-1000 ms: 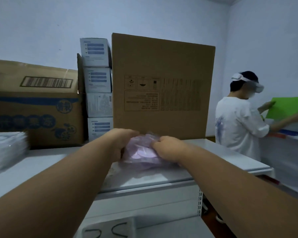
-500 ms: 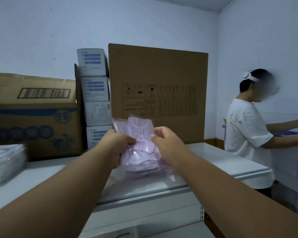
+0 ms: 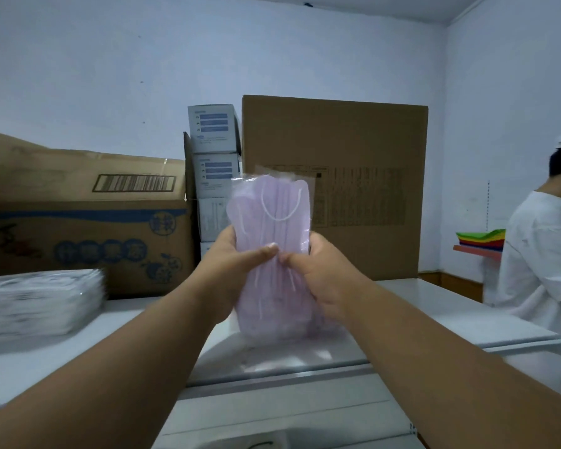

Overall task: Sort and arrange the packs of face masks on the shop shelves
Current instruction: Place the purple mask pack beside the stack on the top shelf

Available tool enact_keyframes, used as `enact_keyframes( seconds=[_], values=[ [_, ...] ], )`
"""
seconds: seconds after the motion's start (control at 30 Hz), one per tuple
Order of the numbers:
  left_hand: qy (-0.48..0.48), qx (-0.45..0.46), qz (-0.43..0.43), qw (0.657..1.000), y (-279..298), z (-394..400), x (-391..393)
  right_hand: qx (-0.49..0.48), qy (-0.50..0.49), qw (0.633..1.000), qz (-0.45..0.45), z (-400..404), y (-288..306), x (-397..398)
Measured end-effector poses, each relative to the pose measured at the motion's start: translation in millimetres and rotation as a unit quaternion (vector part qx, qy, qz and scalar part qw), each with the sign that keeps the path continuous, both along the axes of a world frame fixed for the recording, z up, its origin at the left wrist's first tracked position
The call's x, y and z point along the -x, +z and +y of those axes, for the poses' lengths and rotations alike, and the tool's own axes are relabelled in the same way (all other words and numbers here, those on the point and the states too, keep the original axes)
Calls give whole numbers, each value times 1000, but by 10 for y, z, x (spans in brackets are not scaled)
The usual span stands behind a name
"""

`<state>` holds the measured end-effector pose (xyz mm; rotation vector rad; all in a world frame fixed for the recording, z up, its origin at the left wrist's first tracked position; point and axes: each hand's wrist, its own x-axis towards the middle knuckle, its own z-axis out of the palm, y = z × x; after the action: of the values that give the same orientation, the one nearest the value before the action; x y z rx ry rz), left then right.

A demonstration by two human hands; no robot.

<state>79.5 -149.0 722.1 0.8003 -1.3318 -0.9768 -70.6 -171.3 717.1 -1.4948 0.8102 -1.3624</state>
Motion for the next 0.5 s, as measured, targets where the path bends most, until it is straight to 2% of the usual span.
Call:
enact_keyframes(
  seconds=[0.1,0.17,0.23,0.3,0.37,0.4,0.5],
  values=[
    [61,-21,7,998,52,98,-181,44,-7,996,73,77,-7,-154],
    [111,-7,88,990,78,148,-355,46,-23,995,81,92,-54,-235],
    [116,33,226,967,118,209,-522,-29,16,999,8,132,-123,-364],
    [113,43,313,942,130,239,-596,-141,97,977,-130,205,-160,-551],
    [111,20,330,937,72,243,-573,-181,136,948,-222,238,-167,-735],
    [101,11,327,940,20,246,-563,-173,127,947,-238,242,-160,-808],
    [80,23,332,940,-89,297,-789,-120,57,967,-219,147,-124,-830]
  ],
)
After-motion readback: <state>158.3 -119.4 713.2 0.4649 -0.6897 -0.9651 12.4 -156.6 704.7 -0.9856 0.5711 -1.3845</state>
